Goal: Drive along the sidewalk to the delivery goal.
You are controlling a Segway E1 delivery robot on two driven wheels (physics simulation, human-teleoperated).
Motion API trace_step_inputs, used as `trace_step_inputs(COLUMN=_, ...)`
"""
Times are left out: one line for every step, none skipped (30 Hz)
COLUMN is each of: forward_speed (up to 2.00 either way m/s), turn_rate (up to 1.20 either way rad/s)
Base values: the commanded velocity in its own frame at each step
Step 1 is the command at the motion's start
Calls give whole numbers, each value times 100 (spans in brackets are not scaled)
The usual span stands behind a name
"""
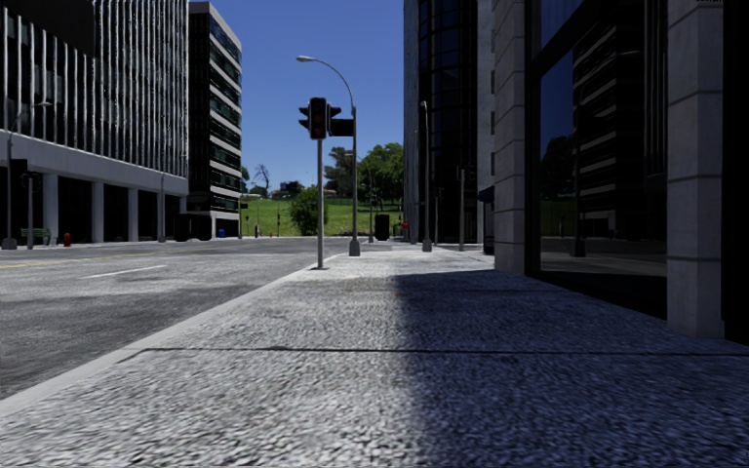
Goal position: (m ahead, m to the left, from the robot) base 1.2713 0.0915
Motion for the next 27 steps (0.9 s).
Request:
trace_step_inputs(forward_speed=54, turn_rate=0)
trace_step_inputs(forward_speed=55, turn_rate=0)
trace_step_inputs(forward_speed=55, turn_rate=0)
trace_step_inputs(forward_speed=55, turn_rate=0)
trace_step_inputs(forward_speed=55, turn_rate=0)
trace_step_inputs(forward_speed=55, turn_rate=0)
trace_step_inputs(forward_speed=55, turn_rate=0)
trace_step_inputs(forward_speed=55, turn_rate=0)
trace_step_inputs(forward_speed=55, turn_rate=0)
trace_step_inputs(forward_speed=55, turn_rate=0)
trace_step_inputs(forward_speed=55, turn_rate=0)
trace_step_inputs(forward_speed=55, turn_rate=0)
trace_step_inputs(forward_speed=55, turn_rate=0)
trace_step_inputs(forward_speed=55, turn_rate=0)
trace_step_inputs(forward_speed=55, turn_rate=0)
trace_step_inputs(forward_speed=55, turn_rate=0)
trace_step_inputs(forward_speed=55, turn_rate=0)
trace_step_inputs(forward_speed=54, turn_rate=0)
trace_step_inputs(forward_speed=54, turn_rate=0)
trace_step_inputs(forward_speed=54, turn_rate=0)
trace_step_inputs(forward_speed=54, turn_rate=0)
trace_step_inputs(forward_speed=54, turn_rate=0)
trace_step_inputs(forward_speed=54, turn_rate=0)
trace_step_inputs(forward_speed=54, turn_rate=0)
trace_step_inputs(forward_speed=54, turn_rate=0)
trace_step_inputs(forward_speed=54, turn_rate=0)
trace_step_inputs(forward_speed=54, turn_rate=0)
